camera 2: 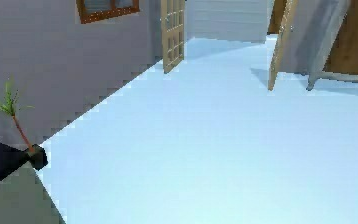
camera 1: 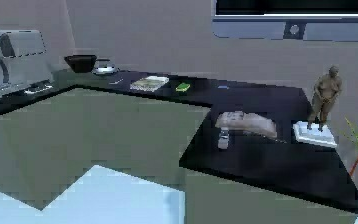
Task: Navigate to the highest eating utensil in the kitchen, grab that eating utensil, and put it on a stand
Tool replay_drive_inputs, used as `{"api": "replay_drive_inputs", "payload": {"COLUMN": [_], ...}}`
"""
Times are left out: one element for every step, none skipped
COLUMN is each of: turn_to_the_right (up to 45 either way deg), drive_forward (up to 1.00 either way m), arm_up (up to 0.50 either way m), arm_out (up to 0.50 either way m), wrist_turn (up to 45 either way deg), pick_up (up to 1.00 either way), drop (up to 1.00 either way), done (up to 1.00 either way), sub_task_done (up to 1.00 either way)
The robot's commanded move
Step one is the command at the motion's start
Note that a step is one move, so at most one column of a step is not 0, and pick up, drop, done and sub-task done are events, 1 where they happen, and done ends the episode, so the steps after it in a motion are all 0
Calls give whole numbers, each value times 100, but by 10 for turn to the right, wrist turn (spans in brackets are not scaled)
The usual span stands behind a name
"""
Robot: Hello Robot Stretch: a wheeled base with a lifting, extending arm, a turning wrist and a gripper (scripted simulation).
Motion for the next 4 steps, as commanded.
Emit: {"api": "replay_drive_inputs", "payload": {"turn_to_the_right": [-450, -180, -30, 450], "drive_forward": [0, 0, 0, 0], "arm_up": [0, 0, 0, 0], "arm_out": [0, 0, 0, 0], "wrist_turn": [0, 0, 0, 0], "pick_up": [0, 0, 0, 0], "drop": [0, 0, 0, 0], "done": [0, 0, 0, 0], "sub_task_done": [0, 0, 0, 0]}}
